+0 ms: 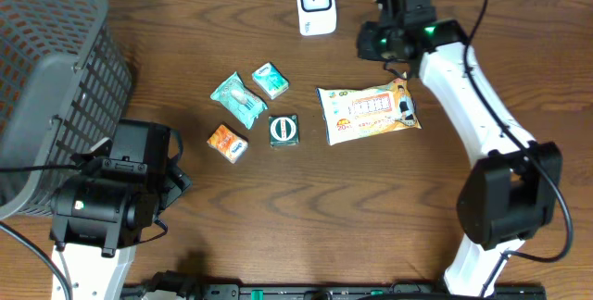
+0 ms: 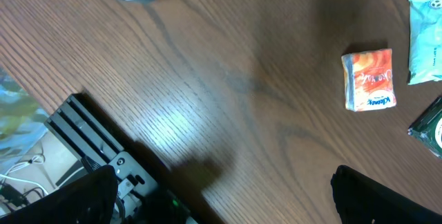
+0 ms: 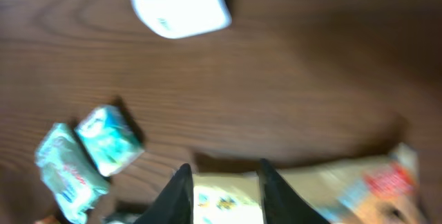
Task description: Scan the item barcode
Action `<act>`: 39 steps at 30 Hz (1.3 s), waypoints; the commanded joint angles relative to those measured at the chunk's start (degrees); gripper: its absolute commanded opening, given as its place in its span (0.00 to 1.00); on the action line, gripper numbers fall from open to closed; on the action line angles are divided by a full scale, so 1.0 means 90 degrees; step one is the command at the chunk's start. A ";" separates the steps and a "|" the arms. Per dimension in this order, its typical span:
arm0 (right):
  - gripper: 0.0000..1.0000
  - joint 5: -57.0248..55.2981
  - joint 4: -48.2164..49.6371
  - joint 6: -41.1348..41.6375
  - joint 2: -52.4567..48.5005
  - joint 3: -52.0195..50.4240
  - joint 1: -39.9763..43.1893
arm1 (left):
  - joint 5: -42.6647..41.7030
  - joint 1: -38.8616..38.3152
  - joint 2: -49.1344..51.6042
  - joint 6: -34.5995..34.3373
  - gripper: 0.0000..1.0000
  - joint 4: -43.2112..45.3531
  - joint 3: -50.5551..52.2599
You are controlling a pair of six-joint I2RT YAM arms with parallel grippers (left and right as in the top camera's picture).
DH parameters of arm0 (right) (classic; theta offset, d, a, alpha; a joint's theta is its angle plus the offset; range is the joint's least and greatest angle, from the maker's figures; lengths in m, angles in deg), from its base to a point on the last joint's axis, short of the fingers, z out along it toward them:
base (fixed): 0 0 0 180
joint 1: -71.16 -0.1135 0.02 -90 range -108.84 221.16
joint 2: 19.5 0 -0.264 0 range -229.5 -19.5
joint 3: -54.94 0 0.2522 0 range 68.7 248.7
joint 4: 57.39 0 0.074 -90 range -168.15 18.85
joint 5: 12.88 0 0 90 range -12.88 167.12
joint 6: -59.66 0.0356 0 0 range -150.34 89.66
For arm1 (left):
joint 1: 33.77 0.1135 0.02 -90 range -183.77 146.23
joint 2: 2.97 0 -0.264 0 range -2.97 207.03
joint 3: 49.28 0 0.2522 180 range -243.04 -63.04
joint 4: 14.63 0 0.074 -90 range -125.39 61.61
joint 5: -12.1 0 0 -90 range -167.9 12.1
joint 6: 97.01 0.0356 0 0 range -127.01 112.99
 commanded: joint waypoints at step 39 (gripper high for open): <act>0.65 -0.2312 -0.3553 0.0313 0.0471 -0.0015 -0.0685 | 0.0104 0.0024 -0.0029 -0.0061 0.98 -0.0019 -0.0124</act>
